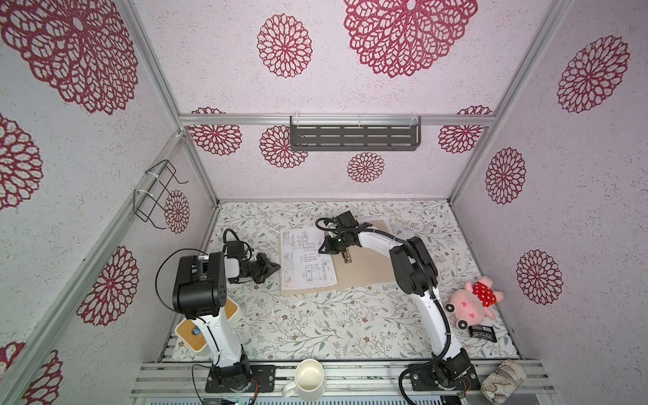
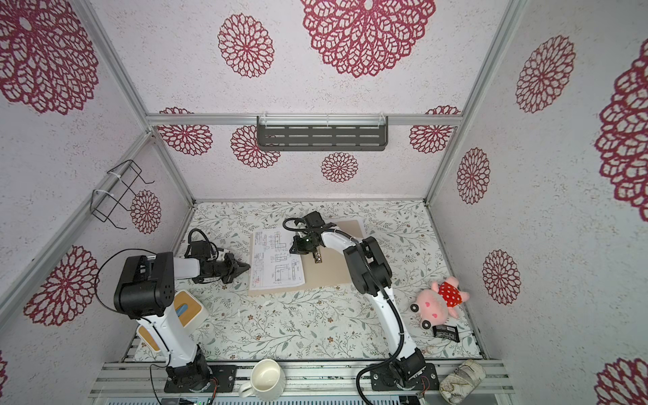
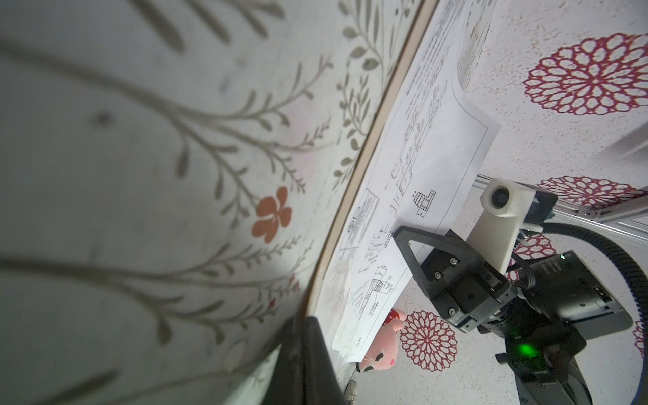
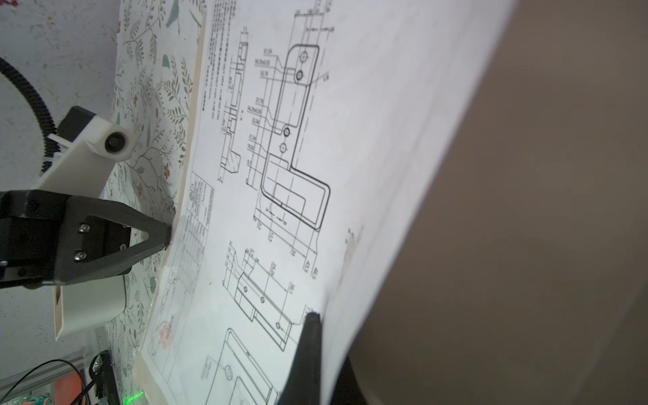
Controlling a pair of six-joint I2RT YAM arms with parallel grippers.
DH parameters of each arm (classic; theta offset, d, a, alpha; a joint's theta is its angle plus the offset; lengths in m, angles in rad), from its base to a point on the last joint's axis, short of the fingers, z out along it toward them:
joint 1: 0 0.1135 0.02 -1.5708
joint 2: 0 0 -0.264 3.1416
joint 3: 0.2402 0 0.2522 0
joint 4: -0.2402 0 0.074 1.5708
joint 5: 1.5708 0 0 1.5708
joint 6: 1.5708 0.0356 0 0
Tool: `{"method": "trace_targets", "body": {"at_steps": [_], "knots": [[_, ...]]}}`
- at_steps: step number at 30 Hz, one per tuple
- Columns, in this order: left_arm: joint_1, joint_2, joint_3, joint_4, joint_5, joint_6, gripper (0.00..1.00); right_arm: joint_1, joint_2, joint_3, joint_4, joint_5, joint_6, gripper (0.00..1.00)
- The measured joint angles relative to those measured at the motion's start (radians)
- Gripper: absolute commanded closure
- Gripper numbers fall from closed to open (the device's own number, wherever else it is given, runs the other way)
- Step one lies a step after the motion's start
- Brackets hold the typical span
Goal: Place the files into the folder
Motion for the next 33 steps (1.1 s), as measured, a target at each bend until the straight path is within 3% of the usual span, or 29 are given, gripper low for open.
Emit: {"method": "trace_targets", "body": {"at_steps": [15, 25, 33], "knots": [[0.0, 0.002, 0.007, 0.011, 0.003, -0.003, 0.98, 0.0, -0.009, 0.003, -0.026, 0.002, -0.026, 1.0], [0.0, 0.002, 0.011, 0.02, 0.008, -0.003, 0.98, -0.005, -0.009, 0.013, -0.04, 0.022, 0.027, 0.76], [0.0, 0.002, 0.012, 0.035, 0.008, -0.006, 0.98, -0.005, -0.009, 0.006, 0.019, 0.043, 0.139, 0.72]]}}
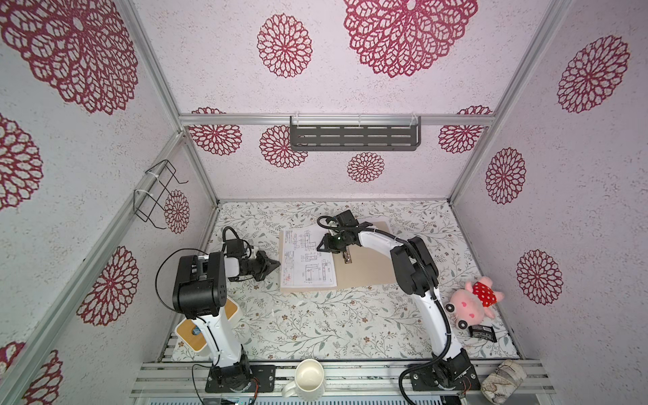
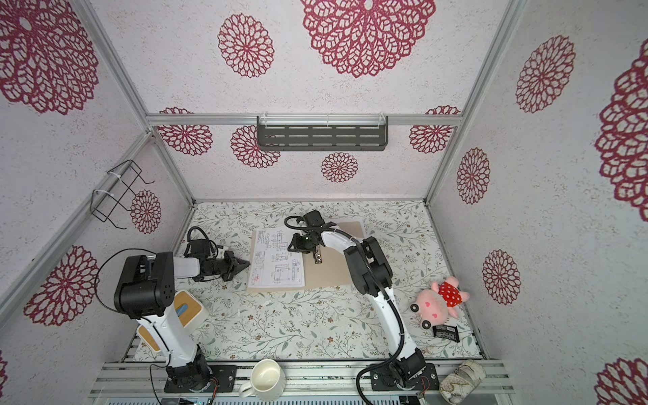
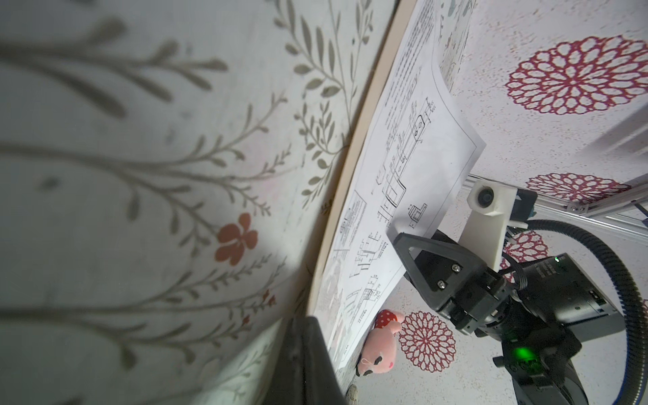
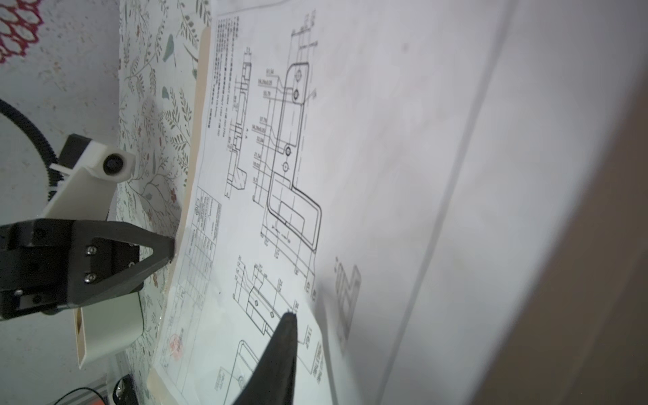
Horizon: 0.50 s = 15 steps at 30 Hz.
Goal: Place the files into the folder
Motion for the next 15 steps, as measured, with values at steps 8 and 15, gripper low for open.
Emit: {"method": "trace_targets", "body": {"at_steps": [8, 15], "knots": [[0.0, 0.0, 0.0, 0.019, 0.0, -0.014, 0.98, -0.008, 0.0, -0.024, 0.065, 0.019, 0.077, 0.88], [0.0, 0.004, 0.0, 0.032, 0.0, -0.019, 0.98, -0.017, 0.0, -0.053, 0.148, -0.001, 0.137, 0.94]]}}
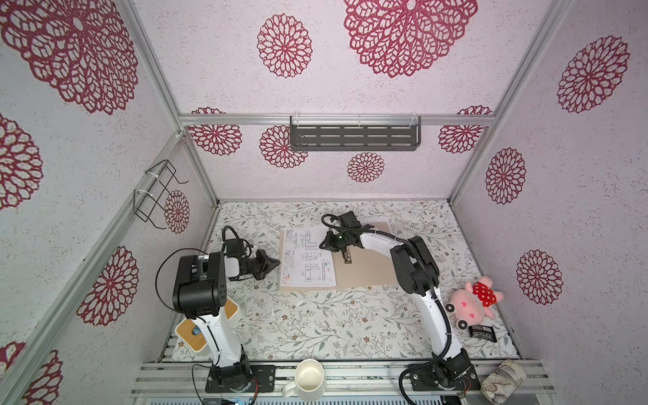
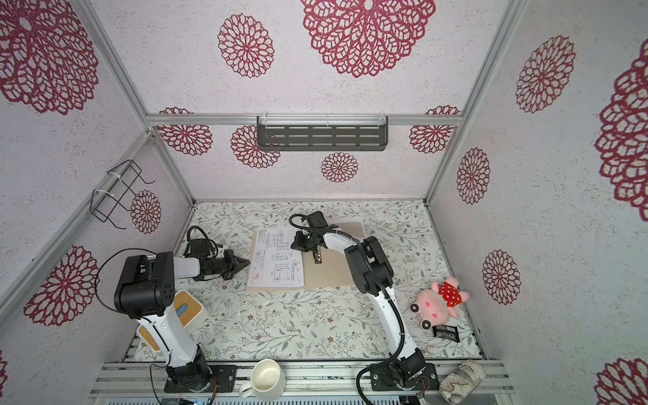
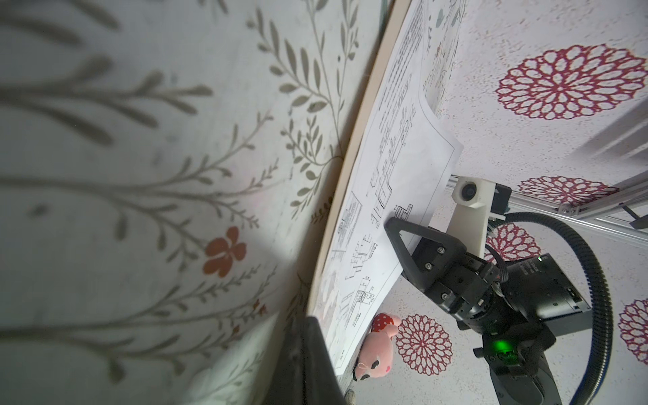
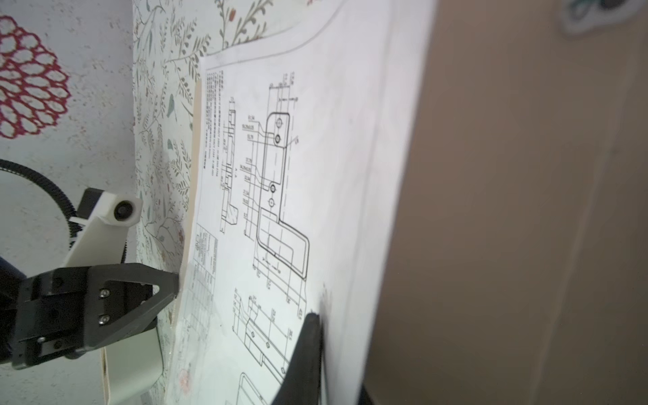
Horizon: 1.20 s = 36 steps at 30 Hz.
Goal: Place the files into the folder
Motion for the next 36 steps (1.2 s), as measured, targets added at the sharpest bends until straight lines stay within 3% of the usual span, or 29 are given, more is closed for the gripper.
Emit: {"method": "trace_targets", "body": {"at_steps": [8, 21, 36], "knots": [[0.0, 0.013, 0.0, 0.013, 0.004, 0.0, 0.98, -0.004, 0.0, 0.001, 0.021, -0.044, -0.04, 1.0], [0.0, 0.022, 0.017, 0.014, 0.017, 0.005, 0.98, -0.007, 0.0, 0.051, -0.074, -0.079, -0.19, 1.0], [0.0, 0.066, 0.035, 0.022, 0.034, 0.019, 0.98, -0.025, 0.023, 0.147, -0.134, -0.109, -0.246, 1.0]]}}
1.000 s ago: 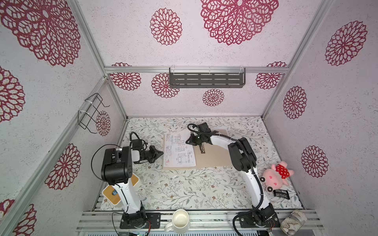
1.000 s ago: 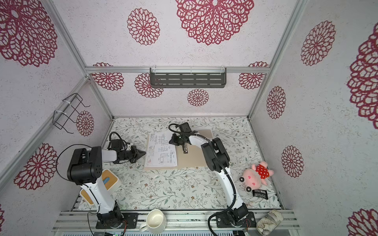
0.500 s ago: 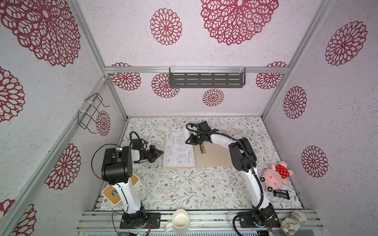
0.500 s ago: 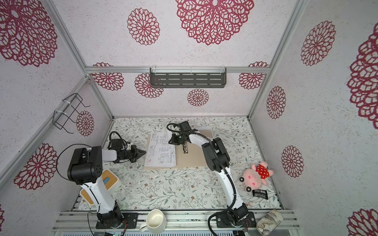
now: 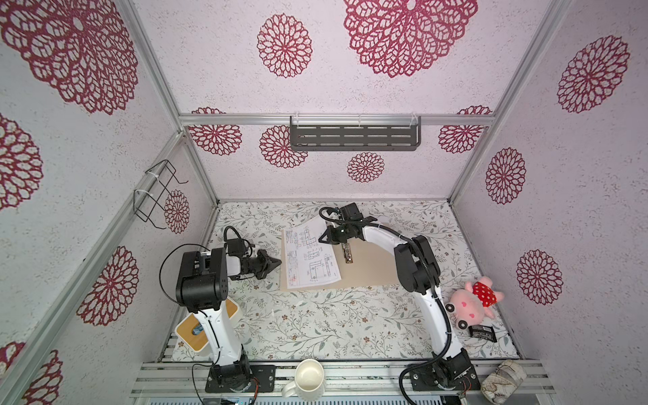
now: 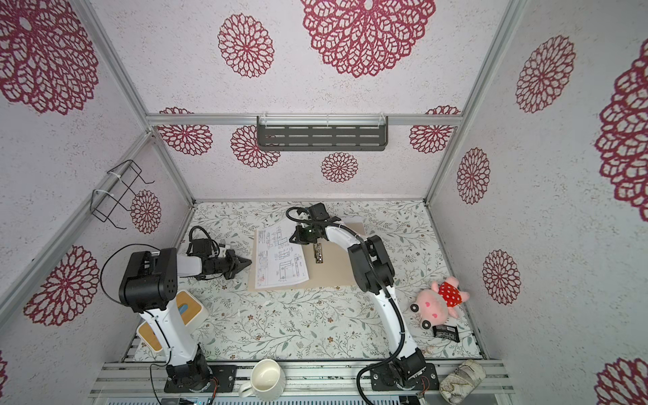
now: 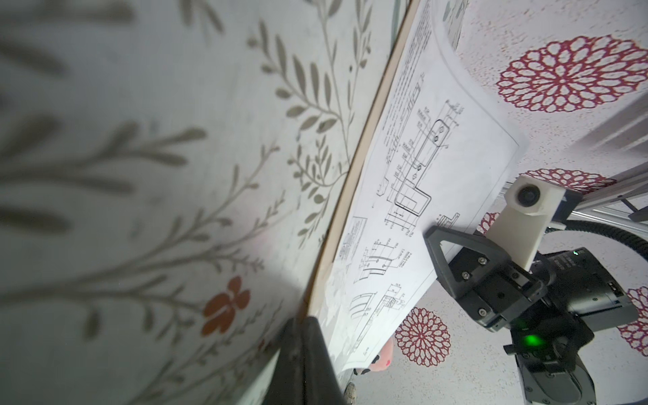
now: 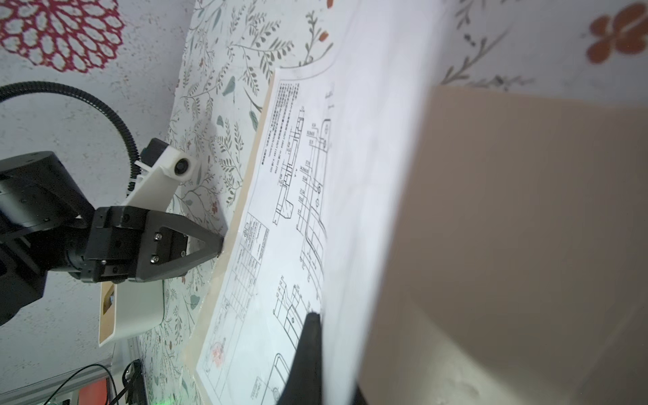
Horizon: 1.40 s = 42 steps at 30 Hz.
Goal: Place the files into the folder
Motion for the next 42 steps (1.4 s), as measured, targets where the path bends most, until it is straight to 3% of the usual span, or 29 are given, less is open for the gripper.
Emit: {"method": "trace_targets", "body": {"at_steps": [6, 17, 32, 35, 37, 42], "knots": [[0.0, 0.0, 0.003, 0.001, -0.005, -0.004, 0.98, 0.003, 0.007, -0.017, 0.013, -0.008, 0.022, 1.0], [0.0, 0.0, -0.008, 0.035, -0.016, -0.023, 0.98, 0.005, -0.056, -0.225, 0.129, 0.048, 0.174, 1.0], [-0.007, 0.0, -0.03, 0.092, -0.021, -0.051, 0.99, 0.021, -0.072, -0.228, 0.116, 0.135, 0.3, 1.0], [-0.008, 0.0, -0.035, 0.104, -0.021, -0.059, 0.98, 0.023, -0.072, -0.205, 0.077, 0.146, 0.32, 0.92], [-0.008, 0.0, -0.037, 0.109, -0.02, -0.064, 0.98, 0.024, -0.072, -0.194, 0.053, 0.151, 0.33, 0.82], [-0.01, 0.0, -0.046, 0.127, -0.017, -0.072, 0.98, 0.024, -0.082, -0.191, 0.024, 0.156, 0.343, 0.73]]}}
